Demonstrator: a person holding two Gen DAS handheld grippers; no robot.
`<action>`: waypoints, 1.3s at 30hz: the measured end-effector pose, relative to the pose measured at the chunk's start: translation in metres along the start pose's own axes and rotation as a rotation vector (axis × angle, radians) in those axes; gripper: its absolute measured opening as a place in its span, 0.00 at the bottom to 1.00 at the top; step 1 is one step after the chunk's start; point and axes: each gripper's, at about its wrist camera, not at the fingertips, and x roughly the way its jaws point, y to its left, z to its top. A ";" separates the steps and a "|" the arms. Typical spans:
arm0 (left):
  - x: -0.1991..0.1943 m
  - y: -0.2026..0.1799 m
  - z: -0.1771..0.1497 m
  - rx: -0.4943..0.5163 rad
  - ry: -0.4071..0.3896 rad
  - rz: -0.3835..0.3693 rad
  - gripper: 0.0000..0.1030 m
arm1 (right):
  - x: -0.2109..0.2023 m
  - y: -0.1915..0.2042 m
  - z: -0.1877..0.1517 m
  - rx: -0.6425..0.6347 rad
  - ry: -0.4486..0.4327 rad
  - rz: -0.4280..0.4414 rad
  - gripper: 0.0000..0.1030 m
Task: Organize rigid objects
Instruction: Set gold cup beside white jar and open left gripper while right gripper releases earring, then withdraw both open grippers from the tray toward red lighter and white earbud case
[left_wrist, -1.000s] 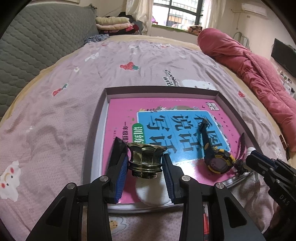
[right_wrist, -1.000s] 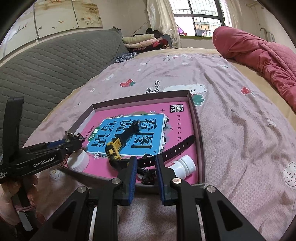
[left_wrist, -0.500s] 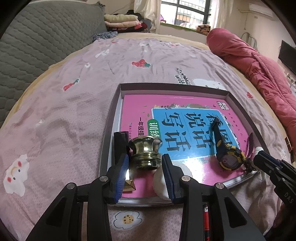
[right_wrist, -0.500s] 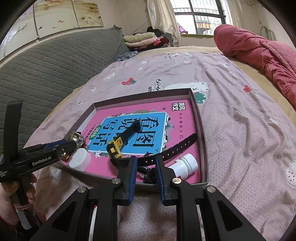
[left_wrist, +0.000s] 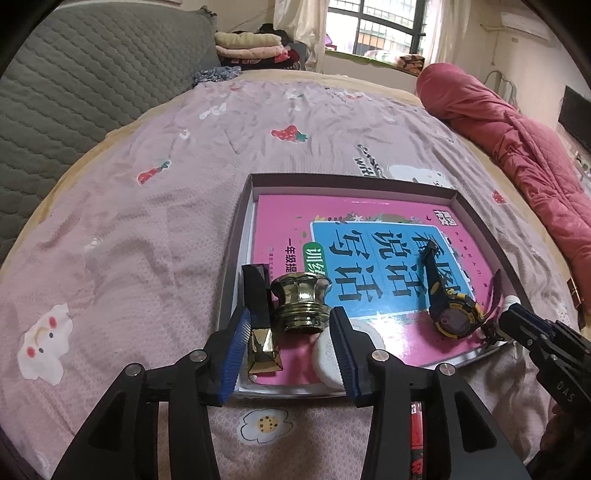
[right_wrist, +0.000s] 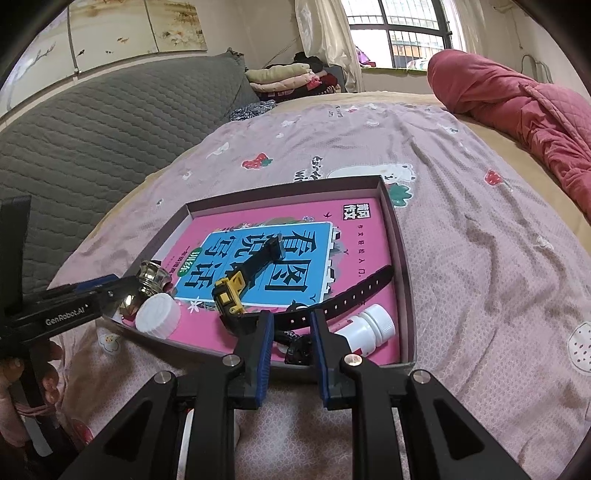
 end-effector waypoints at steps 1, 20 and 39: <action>-0.001 0.000 0.000 0.000 -0.002 0.004 0.45 | 0.000 0.001 0.000 -0.008 0.000 -0.007 0.20; -0.028 -0.008 0.002 0.006 -0.025 -0.007 0.57 | -0.011 0.011 -0.002 -0.092 -0.037 -0.065 0.31; -0.061 -0.025 -0.012 0.043 -0.034 -0.043 0.61 | -0.033 0.027 -0.015 -0.174 -0.068 -0.059 0.45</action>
